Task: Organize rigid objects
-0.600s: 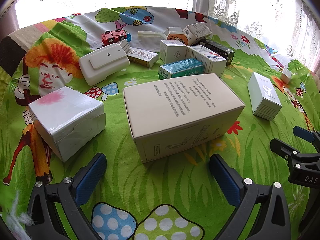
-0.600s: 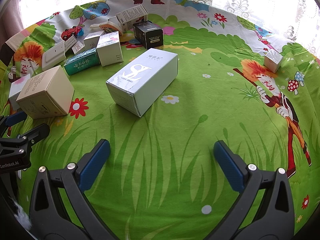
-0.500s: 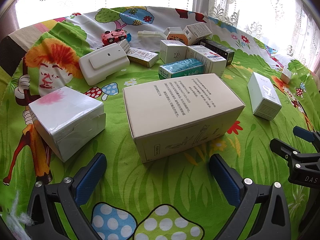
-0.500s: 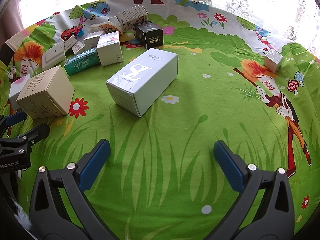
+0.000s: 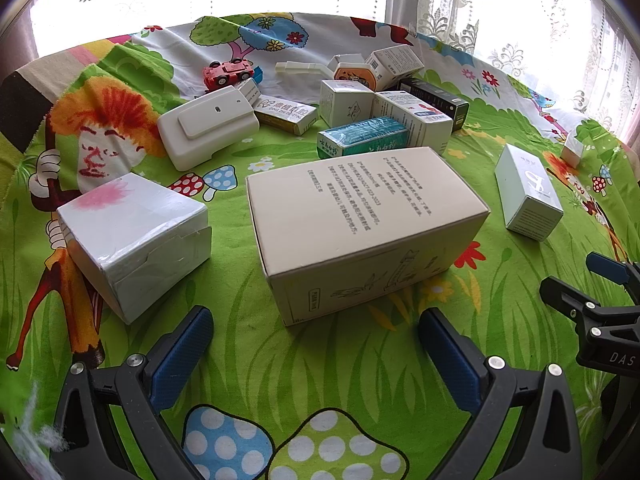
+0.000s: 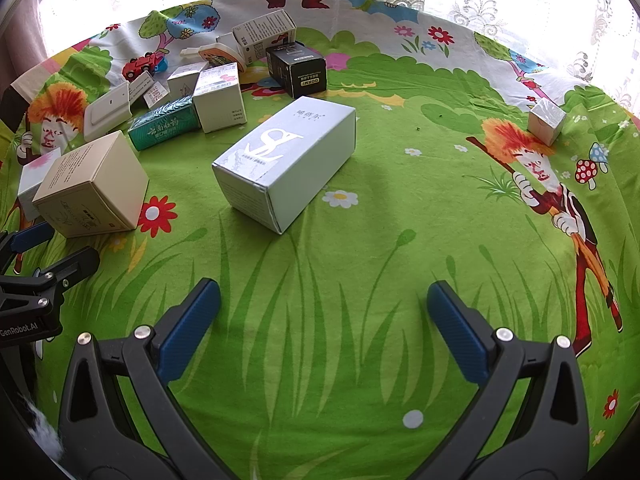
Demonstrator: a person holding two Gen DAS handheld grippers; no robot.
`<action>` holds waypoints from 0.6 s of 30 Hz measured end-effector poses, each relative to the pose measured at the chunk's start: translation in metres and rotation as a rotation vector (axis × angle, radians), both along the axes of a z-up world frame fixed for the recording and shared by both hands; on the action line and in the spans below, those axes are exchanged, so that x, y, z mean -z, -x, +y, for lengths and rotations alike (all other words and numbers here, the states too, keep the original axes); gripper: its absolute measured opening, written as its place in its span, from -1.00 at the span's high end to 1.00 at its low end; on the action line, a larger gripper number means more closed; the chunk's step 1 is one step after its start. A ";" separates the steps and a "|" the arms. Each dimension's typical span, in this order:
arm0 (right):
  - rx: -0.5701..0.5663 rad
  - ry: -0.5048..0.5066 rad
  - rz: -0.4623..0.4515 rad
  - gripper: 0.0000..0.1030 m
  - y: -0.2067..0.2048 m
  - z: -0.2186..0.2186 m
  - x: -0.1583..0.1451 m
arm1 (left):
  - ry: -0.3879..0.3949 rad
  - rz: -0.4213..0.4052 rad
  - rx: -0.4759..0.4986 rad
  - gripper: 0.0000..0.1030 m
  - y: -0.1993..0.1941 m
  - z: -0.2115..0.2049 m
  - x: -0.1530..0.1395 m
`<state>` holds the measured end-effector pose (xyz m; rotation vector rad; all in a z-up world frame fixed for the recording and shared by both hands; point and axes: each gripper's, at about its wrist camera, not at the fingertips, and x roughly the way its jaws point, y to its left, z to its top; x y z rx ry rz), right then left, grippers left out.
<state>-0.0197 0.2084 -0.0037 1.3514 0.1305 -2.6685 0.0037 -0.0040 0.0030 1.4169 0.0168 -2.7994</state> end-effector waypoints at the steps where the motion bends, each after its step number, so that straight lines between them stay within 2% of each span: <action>1: 0.000 -0.001 0.000 -1.00 0.000 0.000 0.000 | 0.000 0.000 0.000 -1.00 0.000 0.000 0.000; 18: 0.009 -0.008 0.000 -1.00 0.001 -0.001 0.003 | 0.000 0.000 -0.001 -1.00 -0.001 0.000 0.000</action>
